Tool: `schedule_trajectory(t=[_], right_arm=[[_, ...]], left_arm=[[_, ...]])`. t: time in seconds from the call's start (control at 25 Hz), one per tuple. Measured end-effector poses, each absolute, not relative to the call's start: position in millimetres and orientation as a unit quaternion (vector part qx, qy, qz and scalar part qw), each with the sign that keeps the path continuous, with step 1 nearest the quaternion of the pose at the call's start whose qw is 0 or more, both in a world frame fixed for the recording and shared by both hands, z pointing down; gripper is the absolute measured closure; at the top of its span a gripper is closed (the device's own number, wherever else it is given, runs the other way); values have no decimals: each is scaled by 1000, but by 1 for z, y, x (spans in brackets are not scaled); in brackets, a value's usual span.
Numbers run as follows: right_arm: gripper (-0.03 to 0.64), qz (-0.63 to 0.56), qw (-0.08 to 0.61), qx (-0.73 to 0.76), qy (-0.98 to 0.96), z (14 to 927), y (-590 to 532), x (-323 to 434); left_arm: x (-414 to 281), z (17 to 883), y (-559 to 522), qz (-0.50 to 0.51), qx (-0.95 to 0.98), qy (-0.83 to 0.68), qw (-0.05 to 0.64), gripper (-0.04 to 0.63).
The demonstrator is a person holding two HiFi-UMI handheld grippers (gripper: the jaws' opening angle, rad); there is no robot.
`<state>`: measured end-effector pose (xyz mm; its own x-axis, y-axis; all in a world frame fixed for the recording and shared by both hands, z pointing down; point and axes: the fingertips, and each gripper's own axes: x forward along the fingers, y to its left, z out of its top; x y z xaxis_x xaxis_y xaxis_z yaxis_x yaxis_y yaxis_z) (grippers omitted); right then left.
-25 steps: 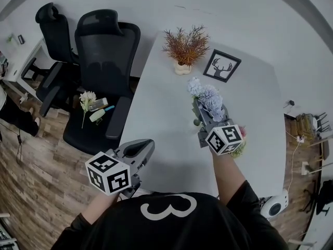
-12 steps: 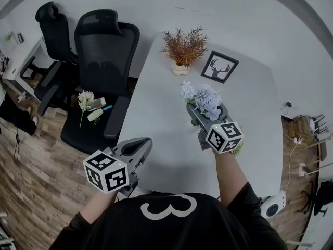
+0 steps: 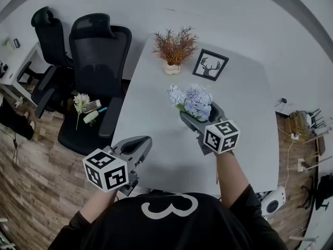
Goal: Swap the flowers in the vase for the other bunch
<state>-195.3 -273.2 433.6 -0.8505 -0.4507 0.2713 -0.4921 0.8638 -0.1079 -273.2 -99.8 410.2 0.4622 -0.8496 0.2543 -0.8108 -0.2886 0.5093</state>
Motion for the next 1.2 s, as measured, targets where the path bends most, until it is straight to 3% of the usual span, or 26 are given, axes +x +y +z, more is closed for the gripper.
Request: schedule_trajectory(t=[0.32,0.6,0.68,0.92,1.04,1.2], right_arm=[[144,107,145,239,-954,440,-248,-163],[154,109,55,172,-978,389,-178,-133],[216,100,27,149,-983,370,-150,-120],[586,96,-80,149,-981,315,-89,-49],[609,119,-107,131,-978,300,-58,-10],[609,140,-69,94,-983,303,-8,26]], left_arm=[[-242,400,-82,-31,805,-518,289,585],[-212,385,-58,-36,806,-524,273,584],[-198,378,-52,-37,810,-523,264,585],[-142,353,-19,-39,831,-506,227,584],[-106,340,0,-48,842,-492,216,585],[-56,329,25,-43,858,-471,200,586]])
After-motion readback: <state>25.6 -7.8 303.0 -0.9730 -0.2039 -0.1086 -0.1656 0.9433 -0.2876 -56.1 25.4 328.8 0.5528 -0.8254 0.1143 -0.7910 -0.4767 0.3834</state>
